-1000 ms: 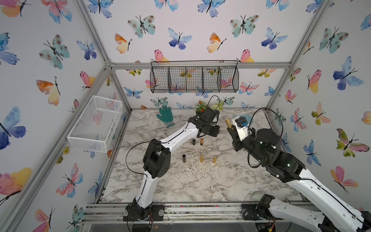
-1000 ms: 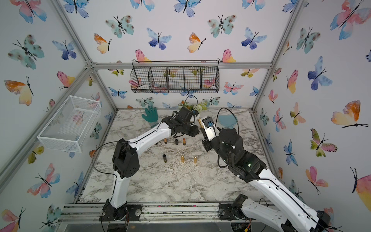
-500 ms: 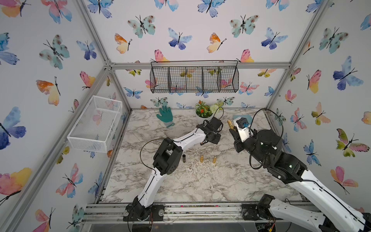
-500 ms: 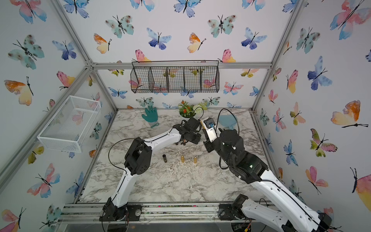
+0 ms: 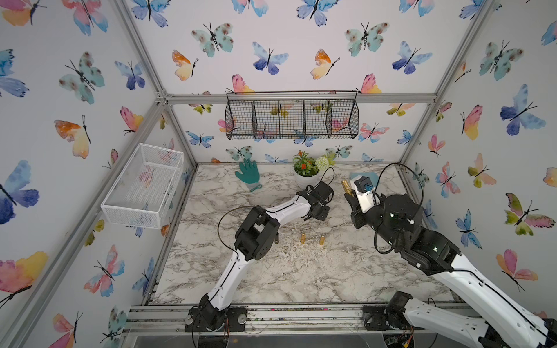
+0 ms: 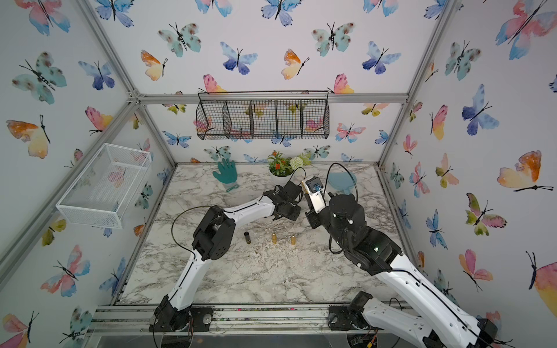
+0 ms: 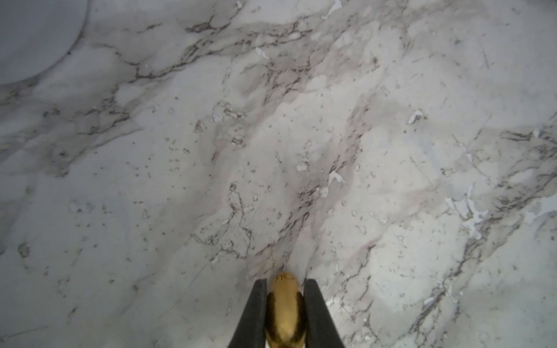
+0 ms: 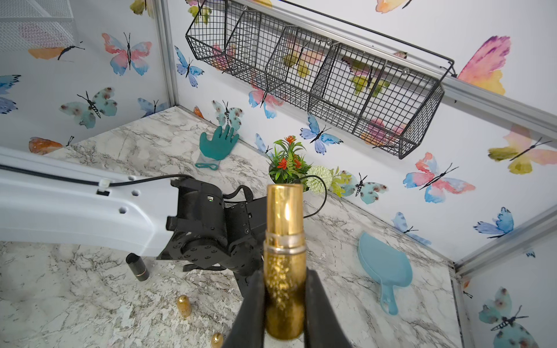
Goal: Open the lipstick cap
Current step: Place the cover at the center of the board.
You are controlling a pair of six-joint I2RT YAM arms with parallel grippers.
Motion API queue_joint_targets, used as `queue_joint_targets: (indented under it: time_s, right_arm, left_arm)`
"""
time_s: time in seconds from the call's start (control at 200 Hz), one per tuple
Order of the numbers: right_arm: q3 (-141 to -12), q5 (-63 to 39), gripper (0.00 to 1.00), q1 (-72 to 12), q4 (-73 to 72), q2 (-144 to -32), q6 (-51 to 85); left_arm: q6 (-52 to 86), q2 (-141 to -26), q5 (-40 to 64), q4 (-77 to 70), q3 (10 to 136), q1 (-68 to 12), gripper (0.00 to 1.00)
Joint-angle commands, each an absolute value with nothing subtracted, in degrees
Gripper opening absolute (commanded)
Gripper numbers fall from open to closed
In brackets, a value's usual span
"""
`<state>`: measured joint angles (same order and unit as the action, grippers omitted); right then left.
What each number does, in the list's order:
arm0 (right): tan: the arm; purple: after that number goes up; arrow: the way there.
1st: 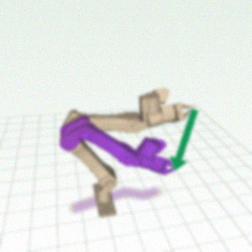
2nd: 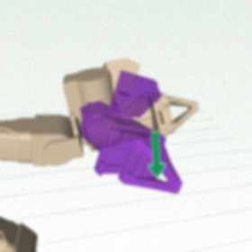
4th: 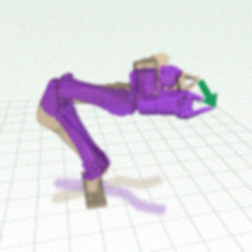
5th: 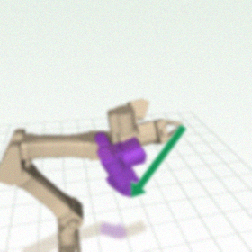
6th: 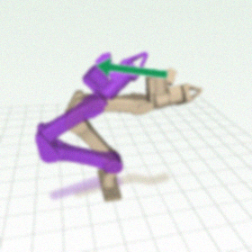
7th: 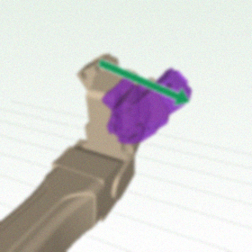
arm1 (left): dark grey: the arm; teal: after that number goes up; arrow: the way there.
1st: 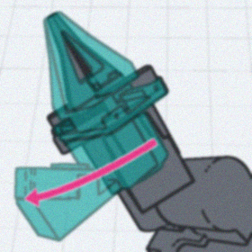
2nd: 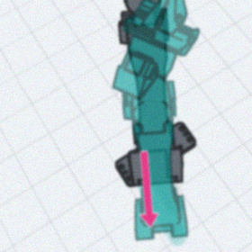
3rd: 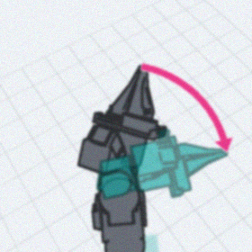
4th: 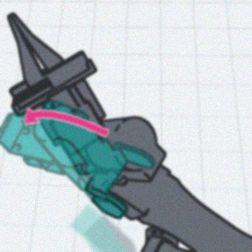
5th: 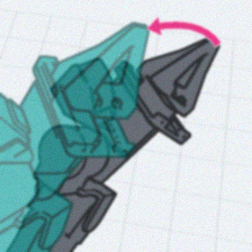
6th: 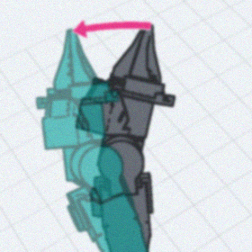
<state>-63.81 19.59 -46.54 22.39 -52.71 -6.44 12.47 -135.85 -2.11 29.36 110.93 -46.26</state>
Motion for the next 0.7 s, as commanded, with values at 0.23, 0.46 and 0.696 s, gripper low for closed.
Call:
queue_joint_targets:
  time_s: [0.23, 0.46, 0.696]
  right_arm:
    - [-62.45, 21.0, 0.02, -46.54, 22.94, -52.47, -5.54]
    - [-62.44, 20.67, 0.02, -46.53, 22.5, -52.54, -5.27]
    - [-62.2, 19.32, 0.02, -46.55, 21.37, -52.71, -4.92]
  left_arm:
    - [11.88, -136.69, -2.44, 29.51, 110.73, -46.67, 0.38]
    - [11.45, -133.31, -1.11, 29.53, 112.46, -46.67, 0.48]
    - [13.38, -126.59, 6.23, 29.97, 115.26, -44.84, 0.57]
